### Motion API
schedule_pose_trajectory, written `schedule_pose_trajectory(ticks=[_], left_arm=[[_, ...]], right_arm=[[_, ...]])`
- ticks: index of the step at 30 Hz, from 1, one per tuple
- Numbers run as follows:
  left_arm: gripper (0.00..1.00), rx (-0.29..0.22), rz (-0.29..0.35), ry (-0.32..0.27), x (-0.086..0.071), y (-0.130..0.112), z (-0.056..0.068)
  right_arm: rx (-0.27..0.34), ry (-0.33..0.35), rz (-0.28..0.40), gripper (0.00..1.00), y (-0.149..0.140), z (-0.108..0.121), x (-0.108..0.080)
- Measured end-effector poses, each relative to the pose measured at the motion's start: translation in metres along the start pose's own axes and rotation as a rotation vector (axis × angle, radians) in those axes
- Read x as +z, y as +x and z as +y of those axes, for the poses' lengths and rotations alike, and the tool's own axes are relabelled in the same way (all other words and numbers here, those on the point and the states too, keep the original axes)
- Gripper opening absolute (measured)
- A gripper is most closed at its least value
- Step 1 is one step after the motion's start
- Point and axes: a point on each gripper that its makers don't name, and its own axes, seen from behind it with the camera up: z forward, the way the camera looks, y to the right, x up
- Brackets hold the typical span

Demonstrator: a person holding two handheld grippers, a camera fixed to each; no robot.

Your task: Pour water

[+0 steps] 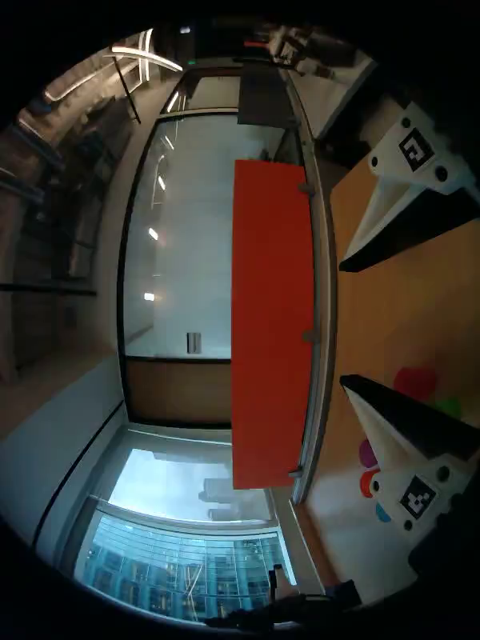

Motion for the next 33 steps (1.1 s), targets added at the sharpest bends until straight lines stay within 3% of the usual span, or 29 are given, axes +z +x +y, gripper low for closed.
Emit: schedule_pose_trajectory(ticks=[12, 20, 33], left_arm=[[0.99, 0.057, -0.014, -0.119, 0.0, 0.028, 0.025], [0.99, 0.054, -0.049, -0.222, 0.002, 0.023, 0.046], [0.99, 0.017, -0.051, -0.368, -0.007, 0.03, 0.066]], right_arm=[[-0.008, 0.07, 0.005, 0.99, 0.017, -0.014, 0.004], [0.005, 0.191, 0.01, 0.99, 0.025, -0.031, 0.0], [-0.038, 0.404, 0.008, 0.99, 0.042, -0.075, -0.018]])
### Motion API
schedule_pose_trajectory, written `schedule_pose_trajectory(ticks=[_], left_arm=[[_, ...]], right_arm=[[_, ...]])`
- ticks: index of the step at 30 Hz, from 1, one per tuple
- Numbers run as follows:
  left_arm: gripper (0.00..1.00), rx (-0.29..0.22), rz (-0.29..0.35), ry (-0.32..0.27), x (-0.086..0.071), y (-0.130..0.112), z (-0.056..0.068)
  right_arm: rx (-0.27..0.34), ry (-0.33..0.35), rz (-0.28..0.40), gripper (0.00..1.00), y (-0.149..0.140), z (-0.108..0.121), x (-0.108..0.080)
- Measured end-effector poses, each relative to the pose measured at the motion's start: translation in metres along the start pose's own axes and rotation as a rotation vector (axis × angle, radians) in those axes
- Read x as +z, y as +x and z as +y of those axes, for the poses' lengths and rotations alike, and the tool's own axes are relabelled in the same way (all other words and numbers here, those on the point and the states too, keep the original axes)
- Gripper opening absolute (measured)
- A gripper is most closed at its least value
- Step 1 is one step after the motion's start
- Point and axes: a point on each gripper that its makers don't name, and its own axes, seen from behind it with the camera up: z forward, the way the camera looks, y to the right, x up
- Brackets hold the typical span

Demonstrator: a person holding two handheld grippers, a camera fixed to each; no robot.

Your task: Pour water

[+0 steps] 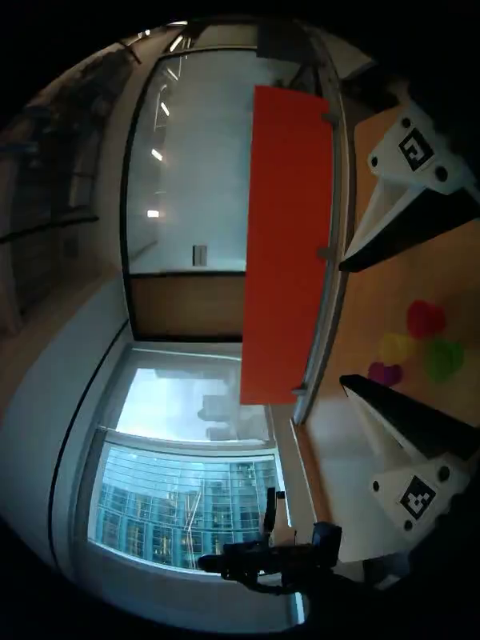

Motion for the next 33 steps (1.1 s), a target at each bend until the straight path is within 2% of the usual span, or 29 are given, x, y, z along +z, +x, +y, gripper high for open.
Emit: schedule_pose_trajectory(ticks=[6, 17, 22, 27, 33], left_arm=[[0.99, -0.006, -0.002, -0.071, -0.002, 0.003, 0.013], [0.99, 0.019, -0.049, -0.13, -0.003, -0.01, 0.019], [0.99, 0.032, -0.07, -0.164, -0.006, -0.017, 0.026], [0.99, 0.046, -0.102, -0.198, -0.008, -0.03, 0.033], [0.99, 0.081, -0.153, -0.194, -0.007, -0.054, 0.031]], right_arm=[[-0.019, 0.048, -0.018, 0.99, 0.003, -0.013, -0.001], [-0.047, 0.103, -0.091, 0.99, -0.012, -0.024, -0.003], [-0.063, 0.123, -0.127, 0.99, -0.02, -0.027, -0.006], [-0.069, 0.139, -0.163, 0.99, -0.032, -0.027, -0.008], [-0.072, 0.148, -0.205, 1.0, -0.05, -0.026, -0.008]])
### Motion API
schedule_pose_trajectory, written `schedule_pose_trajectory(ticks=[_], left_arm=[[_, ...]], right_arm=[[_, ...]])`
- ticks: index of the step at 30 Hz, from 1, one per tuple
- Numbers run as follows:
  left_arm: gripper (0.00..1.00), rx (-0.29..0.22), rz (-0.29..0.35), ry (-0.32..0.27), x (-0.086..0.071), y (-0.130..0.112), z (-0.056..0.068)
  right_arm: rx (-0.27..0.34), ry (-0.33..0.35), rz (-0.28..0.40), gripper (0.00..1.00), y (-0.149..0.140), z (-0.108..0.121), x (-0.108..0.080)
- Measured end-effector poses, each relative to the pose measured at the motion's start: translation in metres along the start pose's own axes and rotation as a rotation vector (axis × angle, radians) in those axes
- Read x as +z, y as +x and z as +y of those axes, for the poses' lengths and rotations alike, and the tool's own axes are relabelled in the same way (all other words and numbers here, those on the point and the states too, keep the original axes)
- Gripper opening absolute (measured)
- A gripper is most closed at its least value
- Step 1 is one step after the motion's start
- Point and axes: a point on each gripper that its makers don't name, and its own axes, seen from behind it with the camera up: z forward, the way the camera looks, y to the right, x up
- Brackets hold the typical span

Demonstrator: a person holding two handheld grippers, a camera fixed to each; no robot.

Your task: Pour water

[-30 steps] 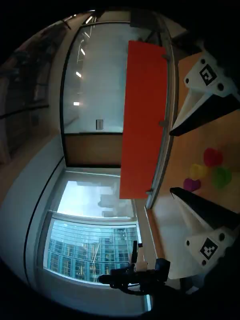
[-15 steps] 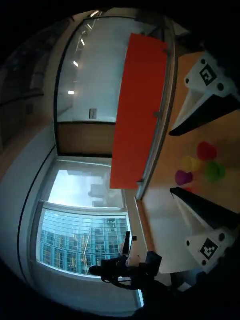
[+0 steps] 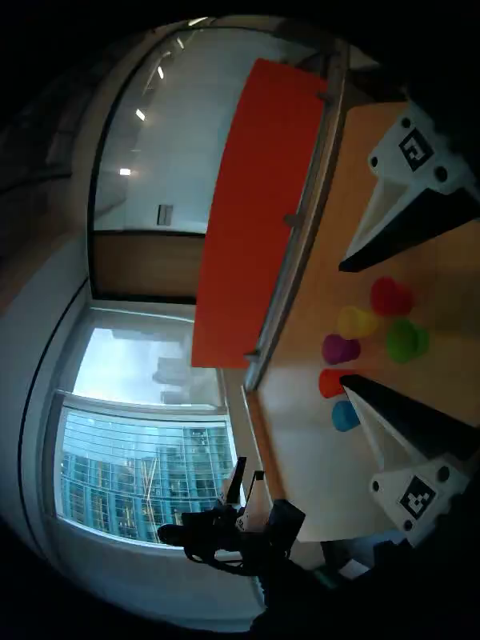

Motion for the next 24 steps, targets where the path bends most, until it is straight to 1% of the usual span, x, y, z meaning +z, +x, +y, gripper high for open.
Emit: schedule_pose_trajectory(ticks=[5, 12, 17, 24], left_arm=[[0.99, 0.013, -0.029, -0.008, 0.004, -0.015, 0.005], [0.99, -0.012, -0.064, -0.027, 0.012, -0.037, 0.008], [0.99, -0.017, -0.09, -0.042, 0.017, -0.055, 0.012], [0.99, 0.006, -0.133, -0.058, 0.026, -0.082, 0.018]], right_arm=[[0.005, 0.019, -0.029, 0.99, -0.014, -0.003, 0.003], [0.01, 0.04, -0.066, 0.99, -0.034, -0.007, 0.008], [0.005, 0.045, -0.089, 0.99, -0.049, -0.008, 0.012], [0.008, 0.061, -0.113, 1.0, -0.069, -0.011, 0.019]])
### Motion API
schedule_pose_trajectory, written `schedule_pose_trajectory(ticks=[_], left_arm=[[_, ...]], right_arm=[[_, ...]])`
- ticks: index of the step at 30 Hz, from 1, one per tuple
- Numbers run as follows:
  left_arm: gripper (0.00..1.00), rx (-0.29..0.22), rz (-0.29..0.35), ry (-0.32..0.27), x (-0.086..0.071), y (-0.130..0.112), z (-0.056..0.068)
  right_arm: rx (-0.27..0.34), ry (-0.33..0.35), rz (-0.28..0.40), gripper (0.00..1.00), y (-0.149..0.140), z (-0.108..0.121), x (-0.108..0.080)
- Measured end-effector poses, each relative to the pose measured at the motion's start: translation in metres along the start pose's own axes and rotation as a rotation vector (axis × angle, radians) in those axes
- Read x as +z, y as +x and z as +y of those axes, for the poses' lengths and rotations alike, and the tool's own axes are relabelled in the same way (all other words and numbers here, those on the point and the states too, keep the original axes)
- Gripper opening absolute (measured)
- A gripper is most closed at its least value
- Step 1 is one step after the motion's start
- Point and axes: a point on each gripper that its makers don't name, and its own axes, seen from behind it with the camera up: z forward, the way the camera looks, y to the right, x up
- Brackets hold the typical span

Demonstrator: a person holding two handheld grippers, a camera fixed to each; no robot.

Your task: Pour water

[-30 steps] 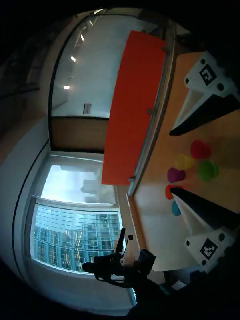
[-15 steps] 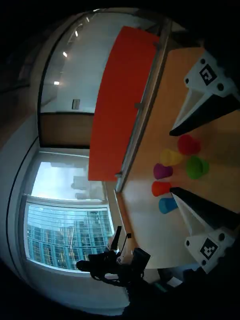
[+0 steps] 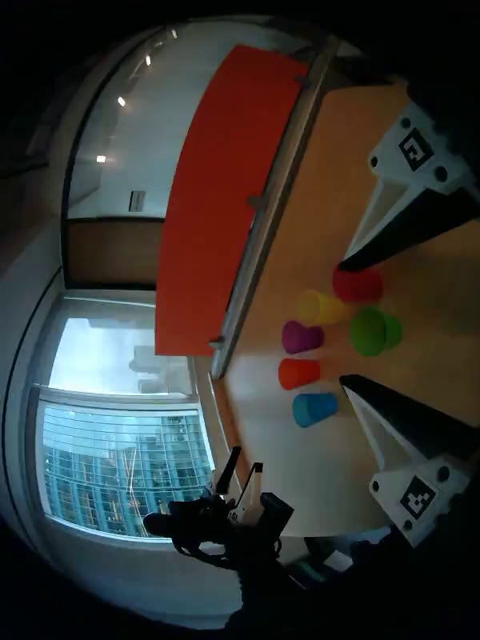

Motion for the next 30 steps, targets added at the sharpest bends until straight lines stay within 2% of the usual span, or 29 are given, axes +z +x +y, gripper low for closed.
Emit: schedule_pose_trajectory(ticks=[9, 15, 30], left_arm=[[0.99, -0.008, -0.048, -0.007, 0.013, -0.03, 0.001], [0.99, -0.024, -0.078, -0.012, 0.021, -0.048, 0.0], [0.99, -0.018, -0.175, -0.039, 0.039, -0.089, 0.004]], right_arm=[[-0.016, 0.006, -0.043, 0.99, -0.025, -0.001, 0.011], [-0.006, 0.017, -0.069, 1.0, -0.041, -0.004, 0.02], [0.005, 0.036, -0.13, 1.0, -0.077, -0.006, 0.049]])
